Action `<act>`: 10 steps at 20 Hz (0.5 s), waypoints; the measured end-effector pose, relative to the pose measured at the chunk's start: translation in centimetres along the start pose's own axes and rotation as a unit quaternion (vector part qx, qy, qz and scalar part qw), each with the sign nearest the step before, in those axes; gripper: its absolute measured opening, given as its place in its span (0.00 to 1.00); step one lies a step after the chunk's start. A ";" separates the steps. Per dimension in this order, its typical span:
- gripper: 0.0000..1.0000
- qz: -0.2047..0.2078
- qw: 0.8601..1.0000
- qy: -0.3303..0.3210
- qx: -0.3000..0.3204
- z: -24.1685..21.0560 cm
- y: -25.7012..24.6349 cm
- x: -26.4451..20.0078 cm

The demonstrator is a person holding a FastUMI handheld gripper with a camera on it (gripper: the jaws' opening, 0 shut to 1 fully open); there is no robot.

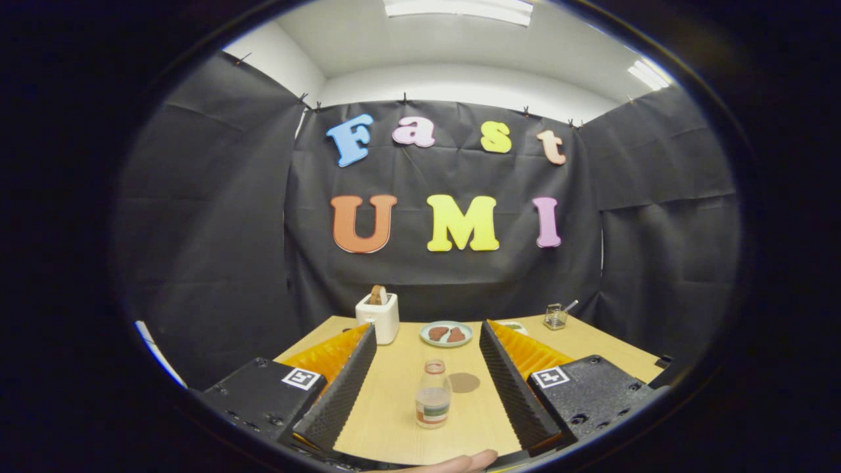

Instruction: Take the bottle from table, then pour the juice into the cup, finally place the bottle on the coaster

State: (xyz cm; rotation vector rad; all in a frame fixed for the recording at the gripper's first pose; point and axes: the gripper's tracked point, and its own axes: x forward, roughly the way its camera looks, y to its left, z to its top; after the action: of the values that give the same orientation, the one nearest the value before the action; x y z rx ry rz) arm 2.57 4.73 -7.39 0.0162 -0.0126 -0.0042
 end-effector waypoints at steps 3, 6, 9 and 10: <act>1.00 0.000 1.000 0.009 0.004 -2.0 0.3 0.5; 1.00 -0.001 1.000 0.010 0.014 -3.8 0.5 1.3; 1.00 0.001 1.000 0.016 0.023 -6.3 0.7 2.2; 1.00 0.002 0.999 0.019 0.026 -7.2 0.7 2.6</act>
State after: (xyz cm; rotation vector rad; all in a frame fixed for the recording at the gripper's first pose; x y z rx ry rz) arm 5.23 5.57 -14.54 0.0679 0.0261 0.0001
